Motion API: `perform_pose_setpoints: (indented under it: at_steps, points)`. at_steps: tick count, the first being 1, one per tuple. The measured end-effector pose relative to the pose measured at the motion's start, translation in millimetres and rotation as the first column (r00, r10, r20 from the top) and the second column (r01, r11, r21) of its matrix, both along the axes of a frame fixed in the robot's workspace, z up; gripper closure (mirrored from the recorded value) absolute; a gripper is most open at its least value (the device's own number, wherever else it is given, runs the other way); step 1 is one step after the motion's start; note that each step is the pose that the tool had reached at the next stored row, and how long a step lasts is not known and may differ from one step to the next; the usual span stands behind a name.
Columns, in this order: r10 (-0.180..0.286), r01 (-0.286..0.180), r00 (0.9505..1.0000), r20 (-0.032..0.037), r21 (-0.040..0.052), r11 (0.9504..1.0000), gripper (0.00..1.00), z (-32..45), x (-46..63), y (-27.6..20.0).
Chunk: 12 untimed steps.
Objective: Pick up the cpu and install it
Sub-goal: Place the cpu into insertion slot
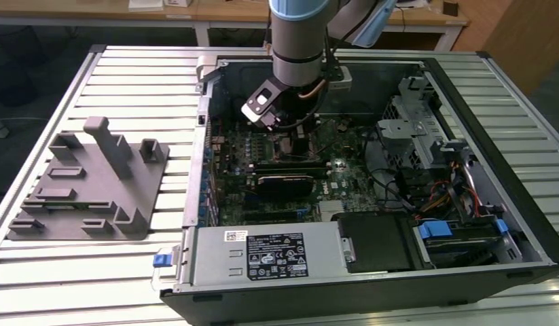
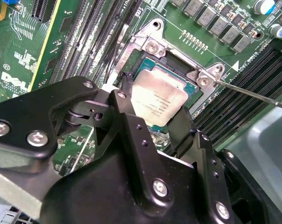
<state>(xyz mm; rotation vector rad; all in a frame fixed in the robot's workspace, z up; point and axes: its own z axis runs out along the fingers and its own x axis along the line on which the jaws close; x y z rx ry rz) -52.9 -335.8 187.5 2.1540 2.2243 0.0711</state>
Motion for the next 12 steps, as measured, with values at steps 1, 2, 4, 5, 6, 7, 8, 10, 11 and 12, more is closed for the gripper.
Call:
perform_pose_setpoints:
  at_steps: [1,2,4,5,6,7,8,10,11,12]
  points:
    - [0.000,0.000,1.0000,-0.0002,-0.0002,1.0000,0.45,0.1,-0.1,-0.1]
    - [0.000,0.000,1.0000,-0.0002,-0.0001,1.0000,0.45,0.1,0.1,-0.1]
    - [0.000,0.000,1.0000,-0.0006,-0.0002,1.0000,0.45,0.2,0.9,-0.3]
    - [0.000,0.000,1.0000,-0.0009,-0.0004,1.0000,0.45,0.3,1.4,-0.4]
    - [0.000,0.000,1.0000,-0.0006,-0.0007,1.0000,0.45,0.3,1.7,-0.5]
    - [0.000,0.000,1.0000,-0.0005,-0.0008,1.0000,0.45,0.3,1.8,-0.5]
    - [0.000,0.000,1.0000,-0.0005,-0.0008,1.0000,0.45,0.4,1.8,-0.5]
    - [0.000,0.000,1.0000,-0.0006,-0.0009,1.0000,0.45,0.4,1.9,-0.6]
    - [0.000,0.000,1.0000,-0.0006,-0.0009,1.0000,0.45,0.4,2.0,-0.6]
    - [0.000,0.000,1.0000,-0.0005,-0.0009,1.0000,0.45,0.4,2.1,-0.6]
